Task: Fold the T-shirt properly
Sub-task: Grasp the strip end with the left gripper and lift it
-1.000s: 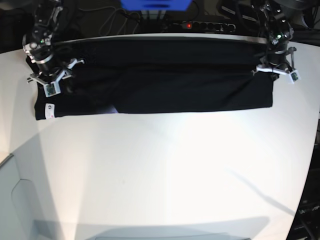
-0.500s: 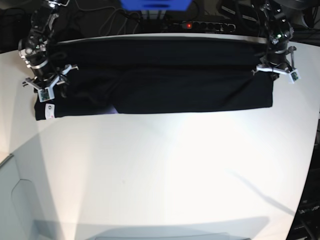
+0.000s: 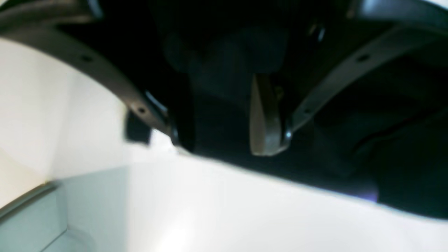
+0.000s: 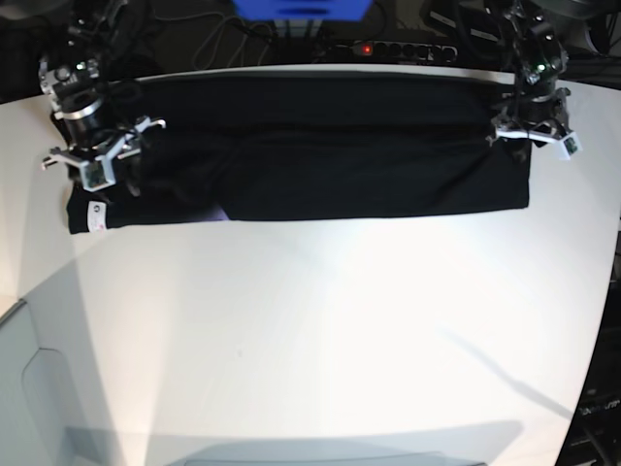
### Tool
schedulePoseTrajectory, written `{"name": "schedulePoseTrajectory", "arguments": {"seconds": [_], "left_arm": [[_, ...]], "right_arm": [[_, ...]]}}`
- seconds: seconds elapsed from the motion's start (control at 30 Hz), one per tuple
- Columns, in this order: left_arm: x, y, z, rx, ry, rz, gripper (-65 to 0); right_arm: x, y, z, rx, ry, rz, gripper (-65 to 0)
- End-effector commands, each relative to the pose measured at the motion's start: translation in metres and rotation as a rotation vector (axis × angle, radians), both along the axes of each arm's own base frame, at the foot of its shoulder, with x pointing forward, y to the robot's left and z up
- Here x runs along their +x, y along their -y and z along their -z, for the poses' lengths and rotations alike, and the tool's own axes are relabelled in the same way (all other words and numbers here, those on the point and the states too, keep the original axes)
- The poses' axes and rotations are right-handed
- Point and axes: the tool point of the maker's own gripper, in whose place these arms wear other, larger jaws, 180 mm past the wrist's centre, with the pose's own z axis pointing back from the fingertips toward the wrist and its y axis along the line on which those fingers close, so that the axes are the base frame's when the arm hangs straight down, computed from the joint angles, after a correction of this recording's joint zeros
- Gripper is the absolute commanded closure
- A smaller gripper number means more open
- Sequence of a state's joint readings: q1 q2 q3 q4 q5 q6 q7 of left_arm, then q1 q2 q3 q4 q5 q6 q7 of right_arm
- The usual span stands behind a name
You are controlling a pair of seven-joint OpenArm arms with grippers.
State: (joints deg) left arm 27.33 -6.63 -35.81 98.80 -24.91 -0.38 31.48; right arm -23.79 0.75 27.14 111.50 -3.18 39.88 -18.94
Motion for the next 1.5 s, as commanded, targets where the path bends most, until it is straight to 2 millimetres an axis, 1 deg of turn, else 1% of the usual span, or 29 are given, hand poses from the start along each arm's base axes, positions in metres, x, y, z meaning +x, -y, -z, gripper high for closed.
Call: {"name": "schedulePoseTrajectory", "arguments": {"seconds": [0.0, 0.07, 0.1, 0.13, 0.33, 0.47, 0.53, 0.67, 0.87, 0.93, 1.03, 1.1, 1.17, 1.27, 1.4, 1.47], "left_arm": [[0.0, -0.004, -0.009, 0.021, 0.022, 0.002, -41.2], [0.0, -0.004, -0.009, 0.023, 0.021, 0.002, -47.2], [0.0, -0.004, -0.009, 0.023, 0.021, 0.002, -48.7], [-0.001, -0.004, -0.008, 0.022, 0.02, 0.002, -49.1], [-0.001, -0.006, -0.009, 0.026, 0.018, 0.003, -49.0], [-0.008, -0.017, -0.006, 0.03, 0.008, -0.036, -49.0], [-0.01, -0.018, -0.002, 0.024, -0.002, -0.042, -49.0], [-0.013, -0.018, 0.003, 0.017, -0.014, -0.045, -49.0], [-0.023, -0.019, 0.019, -0.006, -0.056, -0.061, -49.0], [-0.024, -0.013, 0.025, -0.019, -0.07, -0.047, -49.0], [-0.02, -0.003, 0.029, -0.029, -0.079, -0.015, -48.2], [-0.018, 0.003, 0.031, -0.037, -0.082, 0.001, -43.4], [-0.017, 0.008, 0.033, -0.046, -0.084, 0.008, -34.9], [-0.017, 0.008, 0.033, -0.046, -0.079, 0.005, -22.3], [-0.017, 0.007, 0.032, -0.043, -0.076, 0.004, -13.4], [-0.016, 0.006, 0.031, -0.041, -0.074, 0.003, -7.8]], "right_arm": [[0.0, -0.003, -0.008, 0.01, 0.031, -0.014, -26.6], [-0.006, -0.008, -0.001, 0.019, 0.007, -0.023, -26.6], [-0.009, -0.009, 0.002, 0.024, -0.004, -0.026, -26.6], [-0.011, -0.012, 0.006, 0.032, -0.016, -0.028, -26.6], [-0.018, -0.009, 0.027, 0.06, -0.07, -0.002, -26.6], [-0.022, -0.007, 0.041, 0.076, -0.106, 0.008, -26.6], [-0.023, -0.006, 0.047, 0.086, -0.117, 0.012, -26.6], [-0.025, -0.006, 0.049, 0.088, -0.123, 0.013, -26.6], [-0.024, -0.007, 0.05, 0.089, -0.125, 0.011, -26.6], [-0.024, -0.007, 0.05, 0.089, -0.125, 0.011, -26.6], [-0.025, -0.007, 0.05, 0.089, -0.126, 0.011, -26.6], [-0.025, -0.007, 0.05, 0.089, -0.126, 0.011, -26.6], [-0.025, -0.007, 0.05, 0.088, -0.126, 0.012, -26.6], [-0.025, -0.007, 0.05, 0.089, -0.125, 0.012, -26.6], [-0.017, -0.006, 0.046, 0.086, -0.107, 0.013, -26.6], [-0.015, -0.006, 0.045, 0.086, -0.102, 0.013, -26.6]]}}
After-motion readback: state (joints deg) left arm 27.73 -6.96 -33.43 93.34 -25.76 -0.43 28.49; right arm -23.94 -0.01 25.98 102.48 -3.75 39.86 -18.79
